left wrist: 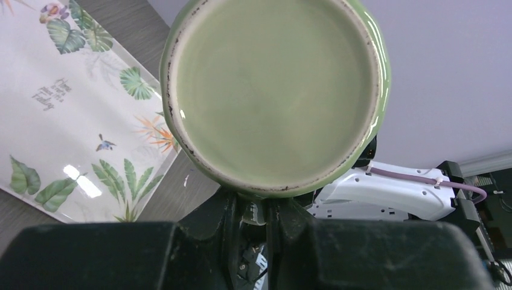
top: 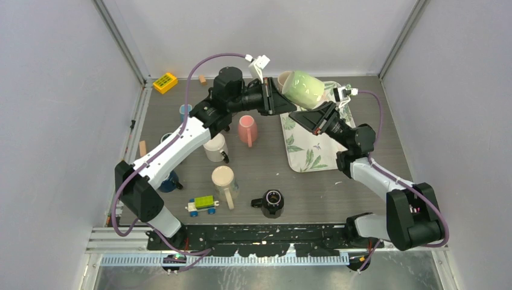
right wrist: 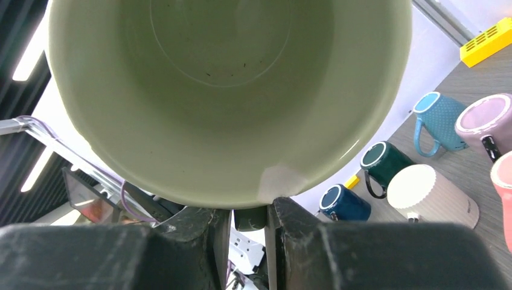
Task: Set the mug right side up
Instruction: Turn over the cup at the center of the board.
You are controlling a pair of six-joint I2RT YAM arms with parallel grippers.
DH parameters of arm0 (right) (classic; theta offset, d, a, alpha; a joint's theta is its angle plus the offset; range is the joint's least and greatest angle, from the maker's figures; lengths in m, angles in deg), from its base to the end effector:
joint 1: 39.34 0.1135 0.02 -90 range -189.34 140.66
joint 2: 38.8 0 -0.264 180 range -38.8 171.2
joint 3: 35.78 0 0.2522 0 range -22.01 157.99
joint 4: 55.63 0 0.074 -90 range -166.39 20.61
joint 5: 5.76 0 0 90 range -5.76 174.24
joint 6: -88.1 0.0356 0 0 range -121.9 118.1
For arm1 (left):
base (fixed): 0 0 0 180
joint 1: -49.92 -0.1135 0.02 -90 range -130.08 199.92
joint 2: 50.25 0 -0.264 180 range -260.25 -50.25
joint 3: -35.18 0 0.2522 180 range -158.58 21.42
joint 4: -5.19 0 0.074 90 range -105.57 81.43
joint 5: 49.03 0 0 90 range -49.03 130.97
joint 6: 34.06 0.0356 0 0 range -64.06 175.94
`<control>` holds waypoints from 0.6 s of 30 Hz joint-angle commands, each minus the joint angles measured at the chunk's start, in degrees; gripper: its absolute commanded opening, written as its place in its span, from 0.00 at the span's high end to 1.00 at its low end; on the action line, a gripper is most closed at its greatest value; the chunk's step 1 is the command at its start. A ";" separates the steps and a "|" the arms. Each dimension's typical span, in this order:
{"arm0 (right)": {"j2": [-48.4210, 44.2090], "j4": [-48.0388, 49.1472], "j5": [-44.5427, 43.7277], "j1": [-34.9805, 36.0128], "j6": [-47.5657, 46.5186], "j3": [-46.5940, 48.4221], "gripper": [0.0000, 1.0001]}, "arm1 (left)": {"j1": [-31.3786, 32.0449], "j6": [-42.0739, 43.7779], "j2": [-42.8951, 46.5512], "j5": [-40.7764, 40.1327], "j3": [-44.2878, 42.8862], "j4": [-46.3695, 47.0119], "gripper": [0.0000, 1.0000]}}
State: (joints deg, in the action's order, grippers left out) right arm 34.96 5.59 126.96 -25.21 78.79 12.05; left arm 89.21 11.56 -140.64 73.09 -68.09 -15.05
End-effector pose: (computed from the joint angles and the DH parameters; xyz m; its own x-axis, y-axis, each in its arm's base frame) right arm 0.2411 0.0856 0.3145 -0.6163 0.5925 -0.5188 -0.6687 -0.0458 0.7421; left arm 0.2751 -0.2495 0.4204 -0.7314 -0.1669 -0.6612 0.6057 0.2866 -0.7423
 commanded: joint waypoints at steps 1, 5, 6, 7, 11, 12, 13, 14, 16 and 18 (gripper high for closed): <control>-5.09 -4.73 2.46 0.99 -5.71 1.96 0.90 | -0.25 -0.80 1.63 0.42 0.36 9.87 1.00; -9.62 -20.15 0.70 0.94 -15.27 2.76 0.99 | -0.26 -0.59 0.94 0.73 0.68 10.11 1.00; -10.80 -24.54 0.05 0.97 -17.70 3.09 0.99 | -0.29 -0.43 0.64 0.73 0.69 9.90 1.00; -12.20 -29.50 -0.71 0.96 -20.51 3.52 0.99 | -0.27 -0.30 0.17 0.69 0.60 9.53 1.00; -17.10 -49.35 -5.28 0.98 -30.74 6.12 0.99 | -0.24 0.28 -1.92 -0.76 0.83 8.70 0.71; -18.09 -53.84 -6.95 0.94 -33.08 6.86 0.99 | -0.24 0.22 -2.49 -1.32 1.12 8.93 0.65; -18.81 -58.22 -8.34 0.92 -35.39 7.74 0.99 | -0.26 0.18 -3.00 -1.76 1.44 9.28 0.60; -19.38 -62.34 -10.01 0.98 -37.52 8.72 0.99 | -0.22 0.05 -3.57 -2.23 1.76 9.76 0.54; -19.94 -69.32 -13.23 0.98 -40.81 10.34 0.99 | -0.25 -0.09 -4.87 -3.12 2.29 10.71 0.48; -20.06 -75.44 -16.37 0.99 -43.82 11.87 0.99 | -0.26 -0.73 -6.81 -3.53 2.85 12.48 0.46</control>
State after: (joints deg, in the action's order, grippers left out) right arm 16.47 -52.33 116.88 -24.70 46.42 19.13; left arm 89.04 11.12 -145.27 72.09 -65.69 -10.66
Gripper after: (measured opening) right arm 0.255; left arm 0.525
